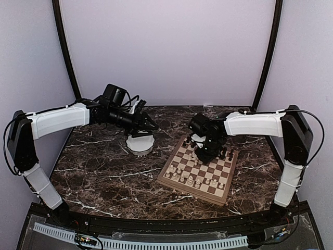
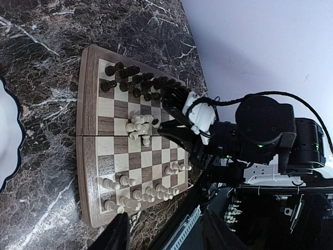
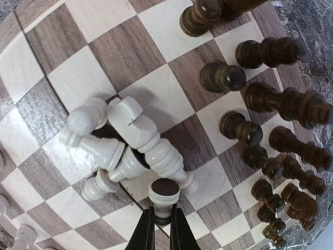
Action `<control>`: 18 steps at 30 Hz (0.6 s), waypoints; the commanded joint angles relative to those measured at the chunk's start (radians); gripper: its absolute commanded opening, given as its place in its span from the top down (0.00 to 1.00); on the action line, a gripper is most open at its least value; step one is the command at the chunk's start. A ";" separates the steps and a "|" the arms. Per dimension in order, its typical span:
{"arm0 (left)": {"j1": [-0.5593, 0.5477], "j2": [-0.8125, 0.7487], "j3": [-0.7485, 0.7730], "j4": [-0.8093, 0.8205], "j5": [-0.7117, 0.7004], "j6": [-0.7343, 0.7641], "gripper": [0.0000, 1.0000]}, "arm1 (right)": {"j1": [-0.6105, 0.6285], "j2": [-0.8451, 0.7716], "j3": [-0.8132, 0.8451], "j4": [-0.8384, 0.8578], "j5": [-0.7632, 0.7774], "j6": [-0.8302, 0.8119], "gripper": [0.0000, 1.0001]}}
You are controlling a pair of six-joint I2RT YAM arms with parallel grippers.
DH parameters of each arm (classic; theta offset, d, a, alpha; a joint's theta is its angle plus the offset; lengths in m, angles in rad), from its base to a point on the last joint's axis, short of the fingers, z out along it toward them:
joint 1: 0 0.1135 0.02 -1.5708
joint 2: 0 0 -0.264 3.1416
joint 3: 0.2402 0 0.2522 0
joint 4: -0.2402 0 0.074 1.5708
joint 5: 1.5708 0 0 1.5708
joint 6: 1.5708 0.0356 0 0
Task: Set up the chess pieces on the board
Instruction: Pick up the pawn from the chessboard.
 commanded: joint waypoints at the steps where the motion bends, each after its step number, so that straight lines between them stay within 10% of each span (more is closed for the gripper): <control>1: -0.004 -0.009 0.011 0.030 0.002 0.015 0.50 | 0.008 -0.126 0.013 -0.078 -0.059 0.016 1.00; 18: -0.041 0.111 -0.039 0.271 0.224 -0.146 0.50 | 0.108 -0.256 0.200 -0.057 -0.350 -0.020 1.00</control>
